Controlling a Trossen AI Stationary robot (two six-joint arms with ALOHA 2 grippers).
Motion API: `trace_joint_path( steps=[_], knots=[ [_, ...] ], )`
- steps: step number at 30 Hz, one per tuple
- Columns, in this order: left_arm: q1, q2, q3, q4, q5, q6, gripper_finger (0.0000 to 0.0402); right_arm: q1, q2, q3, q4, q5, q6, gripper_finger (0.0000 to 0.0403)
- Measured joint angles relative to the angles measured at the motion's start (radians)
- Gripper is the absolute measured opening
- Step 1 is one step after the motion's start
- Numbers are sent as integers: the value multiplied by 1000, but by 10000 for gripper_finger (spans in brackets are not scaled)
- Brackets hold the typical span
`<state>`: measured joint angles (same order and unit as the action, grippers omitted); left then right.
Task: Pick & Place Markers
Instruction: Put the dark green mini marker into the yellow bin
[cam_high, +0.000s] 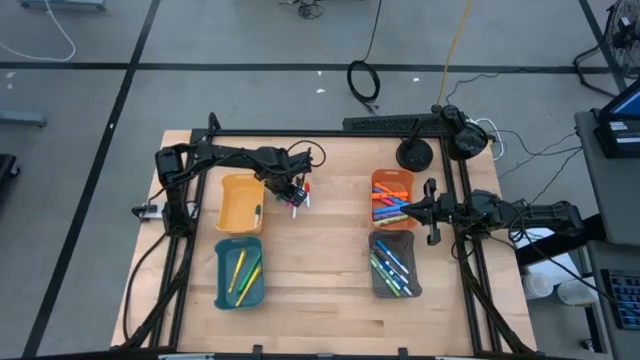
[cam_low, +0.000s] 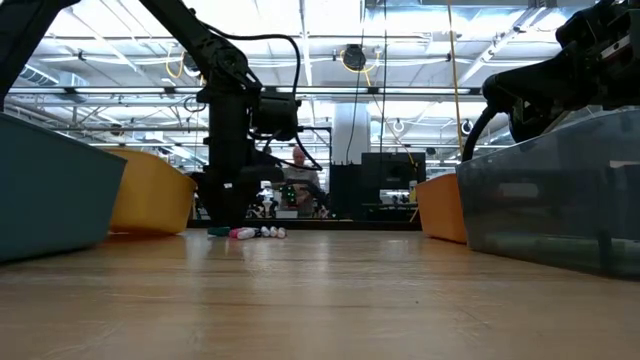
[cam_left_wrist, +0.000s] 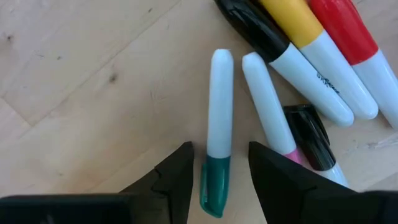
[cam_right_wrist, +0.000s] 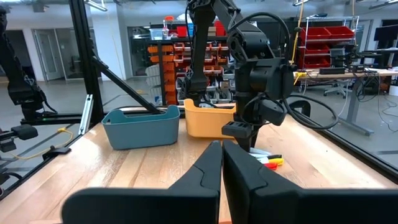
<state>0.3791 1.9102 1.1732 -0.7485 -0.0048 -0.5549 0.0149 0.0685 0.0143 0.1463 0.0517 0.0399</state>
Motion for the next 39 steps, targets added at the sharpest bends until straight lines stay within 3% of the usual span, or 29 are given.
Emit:
trace_joint_path(
  steps=[8, 18, 29, 39],
  knots=[
    [0, 2, -1, -1, 0, -4, 149, 0, 0, 0, 0, 0, 0, 4],
    [-1, 3, -1, 2, 13, -6, 39, 0, 0, 0, 0, 0, 0, 4],
    [-9, 4, 6, -5, 3, -3, 57, 0, 0, 0, 0, 0, 0, 4],
    [-32, 10, 133, -23, 4, 54, 39, 0, 0, 0, 0, 0, 0, 4]
  ],
)
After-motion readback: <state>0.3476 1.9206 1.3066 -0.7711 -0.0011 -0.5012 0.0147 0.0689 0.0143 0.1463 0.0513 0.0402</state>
